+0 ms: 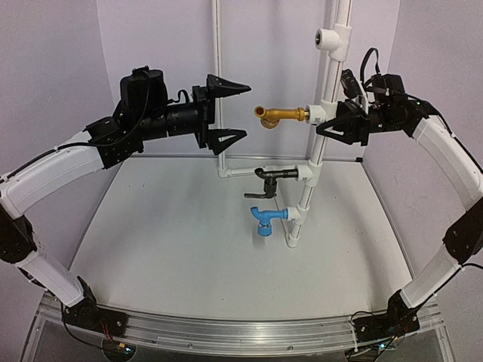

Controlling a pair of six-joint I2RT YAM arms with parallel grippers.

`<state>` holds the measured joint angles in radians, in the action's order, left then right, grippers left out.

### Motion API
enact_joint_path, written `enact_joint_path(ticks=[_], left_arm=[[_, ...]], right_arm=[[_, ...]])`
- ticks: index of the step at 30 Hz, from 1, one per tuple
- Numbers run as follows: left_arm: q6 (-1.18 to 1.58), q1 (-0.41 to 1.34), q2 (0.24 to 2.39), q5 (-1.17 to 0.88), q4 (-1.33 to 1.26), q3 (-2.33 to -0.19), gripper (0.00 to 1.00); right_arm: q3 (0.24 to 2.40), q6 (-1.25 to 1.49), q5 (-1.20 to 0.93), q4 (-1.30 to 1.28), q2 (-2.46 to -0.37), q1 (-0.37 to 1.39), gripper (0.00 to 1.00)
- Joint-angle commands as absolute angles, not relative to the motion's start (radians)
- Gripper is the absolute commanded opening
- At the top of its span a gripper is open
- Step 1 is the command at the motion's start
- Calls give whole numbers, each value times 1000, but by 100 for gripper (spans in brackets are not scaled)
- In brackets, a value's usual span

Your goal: Install the water faucets

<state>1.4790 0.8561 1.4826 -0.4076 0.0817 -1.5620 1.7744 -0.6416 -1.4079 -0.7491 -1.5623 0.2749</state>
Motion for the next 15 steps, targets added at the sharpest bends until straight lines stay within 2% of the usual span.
enact_joint_path(ticks=[1, 12, 15], left_arm=[[1621, 854, 1538, -518, -115, -1601, 100], [1665, 854, 1670, -603, -107, -1756, 99], [1655, 854, 1697, -621, -112, -1779, 93]], right_arm=[[1797, -536, -1313, -795, -1581, 262, 0], [1781, -534, -1318, -790, -1575, 263, 0], [1778, -535, -1322, -790, -1574, 264, 0]])
